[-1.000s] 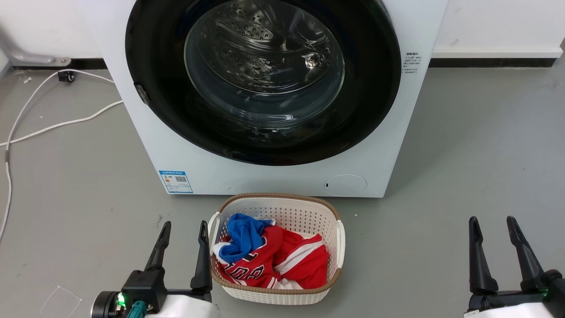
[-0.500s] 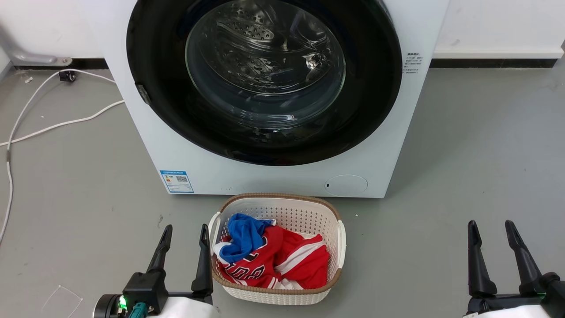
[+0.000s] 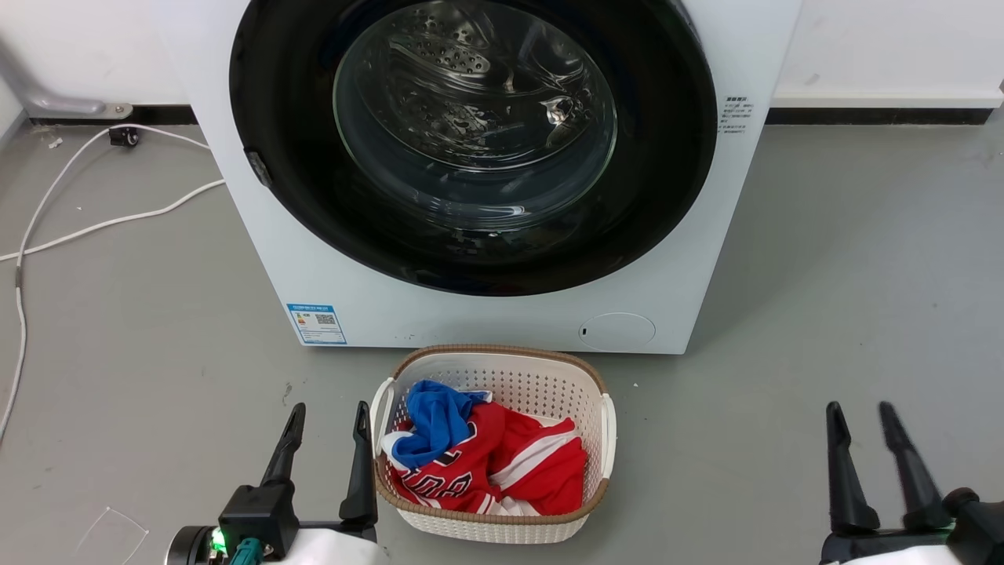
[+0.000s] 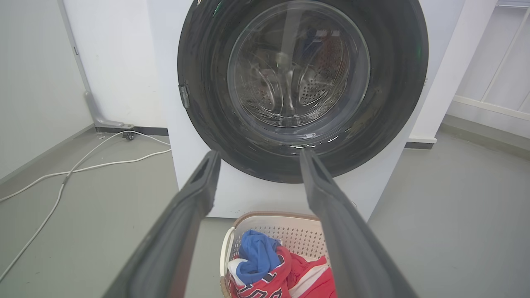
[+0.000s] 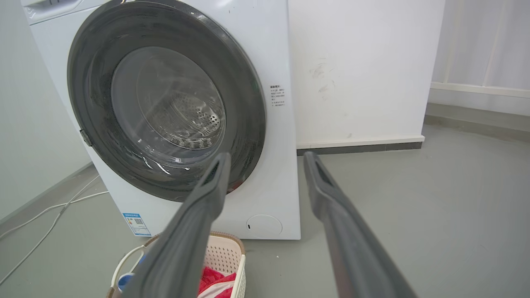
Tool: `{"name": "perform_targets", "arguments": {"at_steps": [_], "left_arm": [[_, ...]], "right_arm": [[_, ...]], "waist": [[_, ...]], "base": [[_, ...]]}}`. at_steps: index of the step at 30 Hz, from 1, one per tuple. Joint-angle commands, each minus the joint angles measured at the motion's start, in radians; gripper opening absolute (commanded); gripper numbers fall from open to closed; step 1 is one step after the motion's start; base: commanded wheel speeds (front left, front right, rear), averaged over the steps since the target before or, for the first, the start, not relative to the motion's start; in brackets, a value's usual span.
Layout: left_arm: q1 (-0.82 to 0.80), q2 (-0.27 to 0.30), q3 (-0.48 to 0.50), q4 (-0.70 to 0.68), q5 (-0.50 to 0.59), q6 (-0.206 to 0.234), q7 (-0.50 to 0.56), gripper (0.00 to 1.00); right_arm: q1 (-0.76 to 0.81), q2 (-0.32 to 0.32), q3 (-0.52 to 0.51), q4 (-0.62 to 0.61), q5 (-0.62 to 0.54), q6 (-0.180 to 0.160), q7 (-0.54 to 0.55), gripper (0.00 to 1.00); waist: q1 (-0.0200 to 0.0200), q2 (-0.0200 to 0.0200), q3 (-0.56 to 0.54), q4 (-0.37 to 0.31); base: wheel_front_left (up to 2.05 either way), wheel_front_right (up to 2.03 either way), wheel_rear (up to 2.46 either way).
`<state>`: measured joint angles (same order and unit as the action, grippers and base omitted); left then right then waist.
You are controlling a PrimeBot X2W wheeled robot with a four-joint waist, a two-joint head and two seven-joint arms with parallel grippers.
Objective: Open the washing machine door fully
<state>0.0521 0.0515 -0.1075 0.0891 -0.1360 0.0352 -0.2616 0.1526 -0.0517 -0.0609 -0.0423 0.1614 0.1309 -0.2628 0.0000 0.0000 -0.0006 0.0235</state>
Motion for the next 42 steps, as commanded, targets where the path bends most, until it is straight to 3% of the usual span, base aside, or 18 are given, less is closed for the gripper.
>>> {"name": "perform_targets", "arguments": {"at_steps": [1,5,9,11,19,25,32,36,42], "left_arm": [[0.002,-0.002,0.002,0.002,0.0,-0.001,-0.005,1.0],[0.003,-0.002,0.001,0.003,-0.002,-0.002,-0.005,1.0],[0.002,-0.002,0.0,0.005,-0.004,0.0,-0.005,1.0],[0.001,-0.002,0.0,0.005,-0.005,0.0,-0.005,1.0],[0.004,-0.002,0.003,0.007,-0.003,0.001,-0.005,1.0],[0.003,-0.002,0.001,0.008,-0.007,0.001,-0.005,1.0],[0.002,-0.002,0.002,0.007,-0.01,0.004,-0.005,1.0],[0.002,-0.002,0.003,0.007,-0.01,0.006,-0.005,1.0],[0.003,-0.002,0.005,0.004,-0.009,0.006,-0.005,1.0]], "right_arm": [[0.01,0.003,0.005,0.008,0.007,0.0,-0.003,0.0],[0.007,0.002,-0.003,0.019,0.047,0.0,-0.003,0.0],[-0.005,0.001,0.038,0.044,0.32,0.0,-0.003,0.0],[-0.011,0.001,0.04,0.044,0.372,0.0,-0.003,0.0],[-0.033,0.002,0.09,0.095,1.177,0.0,-0.002,0.0],[-0.025,0.001,0.119,0.047,1.488,0.0,0.01,0.0],[0.01,0.002,0.043,-0.031,1.675,0.0,0.177,0.0],[0.036,0.002,0.017,-0.042,1.629,0.0,0.308,0.0],[0.036,0.002,0.005,-0.035,1.612,0.0,0.312,0.0]], "waist": [[0.0,0.0,-0.001,-0.001],[0.0,0.0,-0.001,-0.002],[0.0,0.0,-0.001,-0.003],[0.0,0.0,-0.001,-0.002],[0.0,0.0,-0.004,-0.004],[0.0,0.0,-0.004,-0.004],[0.0,0.0,0.0,-0.001],[0.0,0.0,0.002,0.002],[0.0,0.0,0.004,0.002]], "base": [[0.0,0.0,0.0],[0.0,0.0,0.0],[0.0,0.0,0.0],[0.0,0.0,0.0],[0.0,0.0,0.0],[0.0,0.0,0.0],[0.0,0.0,0.0],[0.0,0.0,0.0],[0.0,0.0,0.0]]}}
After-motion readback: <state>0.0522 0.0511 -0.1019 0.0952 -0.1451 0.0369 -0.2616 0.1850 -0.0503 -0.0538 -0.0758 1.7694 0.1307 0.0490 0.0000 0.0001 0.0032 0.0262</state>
